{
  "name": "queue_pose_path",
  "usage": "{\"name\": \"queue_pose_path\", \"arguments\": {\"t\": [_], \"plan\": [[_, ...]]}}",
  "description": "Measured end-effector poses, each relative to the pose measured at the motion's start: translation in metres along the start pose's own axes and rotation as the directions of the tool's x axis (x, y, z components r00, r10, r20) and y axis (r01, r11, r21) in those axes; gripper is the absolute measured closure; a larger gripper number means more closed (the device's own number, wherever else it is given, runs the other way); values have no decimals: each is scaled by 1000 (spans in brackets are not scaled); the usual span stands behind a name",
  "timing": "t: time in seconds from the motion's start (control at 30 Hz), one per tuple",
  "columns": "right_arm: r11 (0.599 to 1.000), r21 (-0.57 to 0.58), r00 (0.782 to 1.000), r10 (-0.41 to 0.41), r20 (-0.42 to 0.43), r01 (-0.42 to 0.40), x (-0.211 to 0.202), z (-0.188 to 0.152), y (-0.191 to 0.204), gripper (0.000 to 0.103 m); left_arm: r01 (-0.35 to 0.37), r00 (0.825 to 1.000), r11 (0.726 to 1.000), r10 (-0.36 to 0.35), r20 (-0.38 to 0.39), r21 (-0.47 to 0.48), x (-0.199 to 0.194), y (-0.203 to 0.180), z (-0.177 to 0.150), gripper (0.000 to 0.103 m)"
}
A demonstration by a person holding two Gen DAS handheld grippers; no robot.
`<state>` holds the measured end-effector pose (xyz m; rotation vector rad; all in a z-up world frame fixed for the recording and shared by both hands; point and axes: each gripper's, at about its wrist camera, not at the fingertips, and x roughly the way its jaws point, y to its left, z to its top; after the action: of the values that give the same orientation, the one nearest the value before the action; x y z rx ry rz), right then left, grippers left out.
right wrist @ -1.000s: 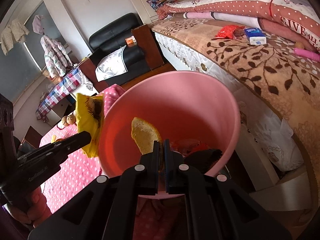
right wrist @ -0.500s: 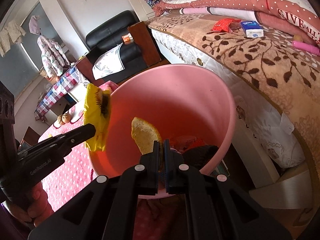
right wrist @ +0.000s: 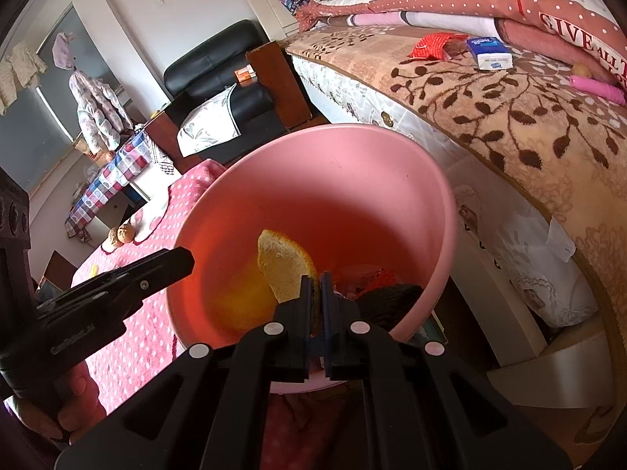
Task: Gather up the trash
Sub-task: 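Open the left gripper then the right gripper to drop both into the bucket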
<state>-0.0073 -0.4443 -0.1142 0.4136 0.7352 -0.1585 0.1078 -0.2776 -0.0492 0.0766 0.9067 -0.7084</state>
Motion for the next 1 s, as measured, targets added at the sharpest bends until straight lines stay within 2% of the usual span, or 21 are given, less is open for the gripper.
{"name": "queue_pose_path", "arguments": {"t": [0.33, 0.5, 0.73, 1.0], "plan": [[999, 35, 1000, 6, -3, -6, 2, 3, -6, 98, -2, 1000, 1000, 2, 4, 1, -4, 2, -4, 59], [998, 65, 1000, 15, -9, -15, 3, 3, -7, 97, 1, 1000, 1000, -1, 14, -8, -7, 4, -5, 58], [998, 59, 1000, 21, -4, -21, 2, 3, -1, 82, 3, 1000, 1000, -3, 25, -10, -14, 9, -8, 57], [999, 28, 1000, 30, 1, -30, -1, 1, 11, 82, -11, 999, 999, 12, 46, -37, -26, 27, -12, 57]]}}
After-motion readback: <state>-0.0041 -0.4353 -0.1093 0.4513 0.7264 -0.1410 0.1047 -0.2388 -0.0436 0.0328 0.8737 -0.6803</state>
